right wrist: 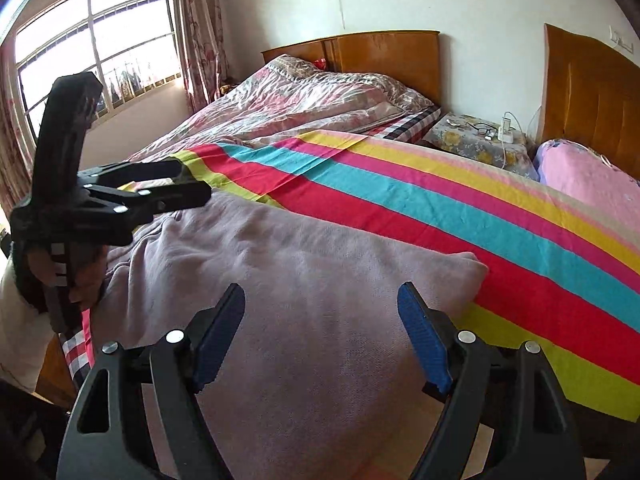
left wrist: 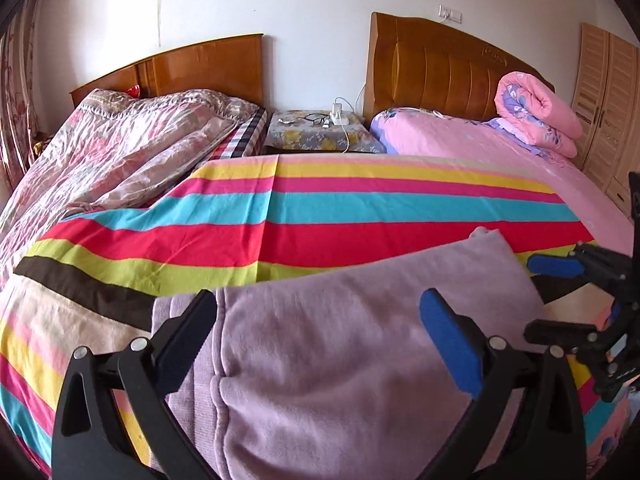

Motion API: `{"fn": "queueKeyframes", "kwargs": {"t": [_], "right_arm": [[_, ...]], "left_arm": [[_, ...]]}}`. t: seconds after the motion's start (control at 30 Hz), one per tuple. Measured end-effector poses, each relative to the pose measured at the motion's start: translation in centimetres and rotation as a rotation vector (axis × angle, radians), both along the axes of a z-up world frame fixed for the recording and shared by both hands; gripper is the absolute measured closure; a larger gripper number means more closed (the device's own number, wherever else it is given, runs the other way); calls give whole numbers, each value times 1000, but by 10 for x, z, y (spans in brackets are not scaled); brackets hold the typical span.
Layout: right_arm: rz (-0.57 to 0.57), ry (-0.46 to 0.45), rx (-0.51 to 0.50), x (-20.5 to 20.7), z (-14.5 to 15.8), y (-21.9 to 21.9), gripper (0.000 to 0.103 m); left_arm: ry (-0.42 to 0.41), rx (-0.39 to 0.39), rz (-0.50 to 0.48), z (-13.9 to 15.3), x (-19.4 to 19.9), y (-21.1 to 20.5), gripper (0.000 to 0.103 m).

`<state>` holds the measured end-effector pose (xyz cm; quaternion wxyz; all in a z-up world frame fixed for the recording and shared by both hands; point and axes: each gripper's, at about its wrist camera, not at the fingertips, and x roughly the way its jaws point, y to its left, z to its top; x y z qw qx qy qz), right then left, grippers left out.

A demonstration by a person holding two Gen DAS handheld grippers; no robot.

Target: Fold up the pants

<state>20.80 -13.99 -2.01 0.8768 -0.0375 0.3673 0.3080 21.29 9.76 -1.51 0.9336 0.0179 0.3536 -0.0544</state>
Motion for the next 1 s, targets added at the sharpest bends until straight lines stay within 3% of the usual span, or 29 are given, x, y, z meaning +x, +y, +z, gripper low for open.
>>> {"fn": "queueKeyframes", "kwargs": {"t": [0.03, 0.13, 0.2, 0.33, 0.43, 0.53, 0.6, 0.7, 0.77, 0.87, 1.0], "right_arm": [[31, 3, -12, 3, -1, 2, 19], [39, 53, -43, 25, -15, 2, 17], [-31, 70, -63, 49, -27, -11, 17], [-215, 120, 50, 78, -27, -47, 19], [-107, 88, 70, 67, -18, -31, 19], [-19, 96, -26, 64, -29, -8, 18], [-73, 112, -77, 77, -40, -12, 18], [-277, 75, -65, 91, -30, -37, 17], [-321, 59, 2, 87, -18, -46, 17], [-246, 29, 31, 61, -3, -33, 16], [-71, 49, 8, 24, -8, 1, 15]], "left_arm": [[6, 18, 13, -10, -1, 2, 2], [-24, -53, 21, -10, -6, 14, 2], [-26, -100, 24, -11, -5, 21, 2], [23, -163, 31, -17, 4, 32, 2], [35, -157, 31, -18, 7, 30, 2], [46, -127, 35, -20, 9, 26, 2], [46, -120, 36, -21, 9, 25, 2], [49, -119, 37, -21, 9, 24, 2], [50, -116, 37, -21, 9, 24, 2], [55, -106, 39, -22, 10, 23, 2], [57, -96, 41, -23, 11, 22, 1]]}}
